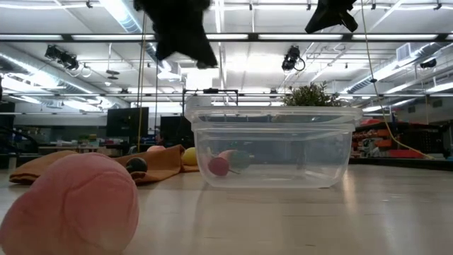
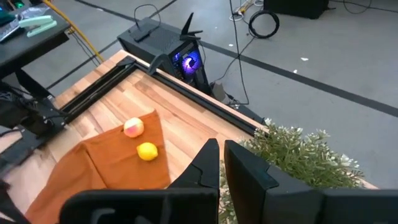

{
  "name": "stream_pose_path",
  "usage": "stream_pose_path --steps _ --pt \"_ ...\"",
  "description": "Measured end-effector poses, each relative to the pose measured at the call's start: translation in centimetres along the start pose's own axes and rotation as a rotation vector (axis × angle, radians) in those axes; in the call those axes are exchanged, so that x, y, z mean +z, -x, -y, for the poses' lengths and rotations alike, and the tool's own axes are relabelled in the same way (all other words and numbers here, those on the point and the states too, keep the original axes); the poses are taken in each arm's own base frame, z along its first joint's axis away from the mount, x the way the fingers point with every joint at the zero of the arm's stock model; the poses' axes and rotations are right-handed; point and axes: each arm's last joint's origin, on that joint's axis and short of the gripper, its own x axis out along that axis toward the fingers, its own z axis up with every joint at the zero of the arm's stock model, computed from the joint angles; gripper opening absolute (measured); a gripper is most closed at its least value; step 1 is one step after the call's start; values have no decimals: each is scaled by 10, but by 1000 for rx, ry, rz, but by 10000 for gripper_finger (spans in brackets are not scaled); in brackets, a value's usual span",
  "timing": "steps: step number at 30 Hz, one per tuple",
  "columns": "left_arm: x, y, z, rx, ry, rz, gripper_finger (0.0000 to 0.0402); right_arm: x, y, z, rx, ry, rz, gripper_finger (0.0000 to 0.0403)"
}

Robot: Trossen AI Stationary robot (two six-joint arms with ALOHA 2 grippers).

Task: Pick and placing Produce into tupperware
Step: Put the black cherry into the transparent bin

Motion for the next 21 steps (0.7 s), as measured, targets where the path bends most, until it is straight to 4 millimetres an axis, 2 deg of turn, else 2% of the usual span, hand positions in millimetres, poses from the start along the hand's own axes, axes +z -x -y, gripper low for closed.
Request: stream_pose_path --steps 5,13,17,21 --pt "-29 34 -22 6 -64 13 17 0 0 0 3 -48 2 1" --pt "-82 73 -41 -156 -13 -13 17 -4 1 -5 25 -72 -37 1" --pt "-94 80 -43 -185 -58 -20 10 -6 1 -7 33 -120 -46 1" --pt "-98 76 -43 -224 -78 -77 14 -7 1 -10 34 -152 -48 1"
